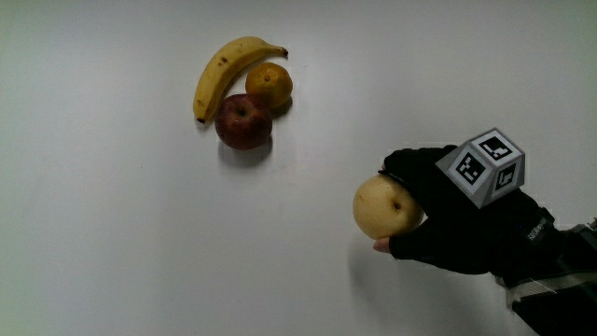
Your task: Place pear no leg
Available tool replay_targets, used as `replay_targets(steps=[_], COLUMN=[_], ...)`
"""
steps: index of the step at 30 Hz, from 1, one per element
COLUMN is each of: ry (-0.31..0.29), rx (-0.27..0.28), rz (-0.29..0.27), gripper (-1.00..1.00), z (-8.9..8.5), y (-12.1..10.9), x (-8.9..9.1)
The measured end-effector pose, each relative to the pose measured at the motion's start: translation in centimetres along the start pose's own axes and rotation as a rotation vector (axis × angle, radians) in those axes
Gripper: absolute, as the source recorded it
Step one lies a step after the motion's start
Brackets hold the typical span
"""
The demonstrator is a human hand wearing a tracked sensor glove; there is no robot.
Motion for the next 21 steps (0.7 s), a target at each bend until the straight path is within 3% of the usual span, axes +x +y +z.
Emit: replay_targets(steps=[15,20,21], ry=[0.064,0.063,0.088], rx=[-0.099,-0.112,-0.108], rz=[-0.061,-0.079,-0.071], gripper=[0.0,0.0,0.0], z=[-5.1,-6.3,-6.4], y=[0.9,1.0,0.9], x=[2.8,3.6,3.9])
